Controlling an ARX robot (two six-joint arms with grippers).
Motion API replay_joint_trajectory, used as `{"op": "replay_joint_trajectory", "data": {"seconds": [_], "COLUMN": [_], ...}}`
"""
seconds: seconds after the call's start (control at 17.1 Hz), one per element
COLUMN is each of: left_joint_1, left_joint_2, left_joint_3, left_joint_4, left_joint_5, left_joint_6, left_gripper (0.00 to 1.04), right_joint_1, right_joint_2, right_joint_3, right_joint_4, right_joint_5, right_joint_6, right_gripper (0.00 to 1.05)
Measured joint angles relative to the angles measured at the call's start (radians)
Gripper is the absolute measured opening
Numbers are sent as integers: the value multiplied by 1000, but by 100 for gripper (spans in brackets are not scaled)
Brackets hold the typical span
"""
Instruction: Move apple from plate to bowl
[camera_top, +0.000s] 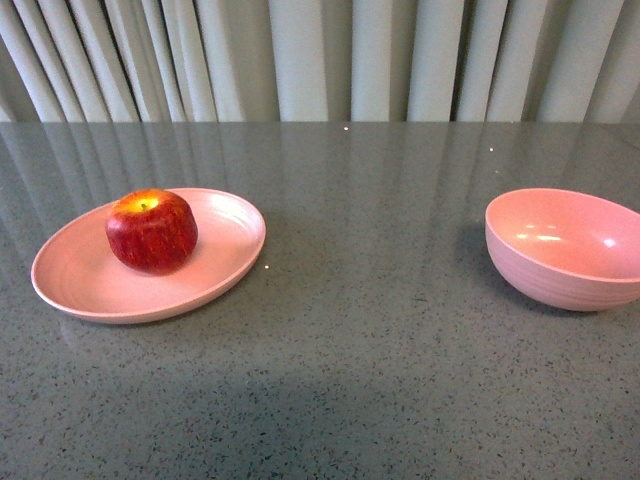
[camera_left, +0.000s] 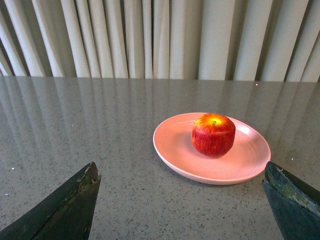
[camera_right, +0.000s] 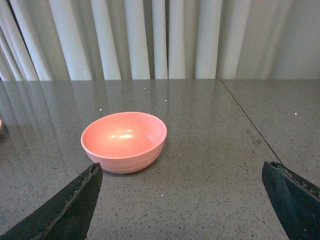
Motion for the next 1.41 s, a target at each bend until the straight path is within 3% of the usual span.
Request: {"op": "replay_joint_trajectory", "data": {"seconds": [1.41], "left_joint_1": [0], "left_joint_2": [0], "left_joint_3": [0], "left_joint_4": [0], "left_joint_5": [0], "left_joint_6": [0], "left_gripper": [98], "right_joint_1": [0], "right_joint_2": [0], "right_joint_3": [0], "right_joint_4": [0], "right_joint_5": [0], "right_joint_6": [0], "right_gripper": [98]}}
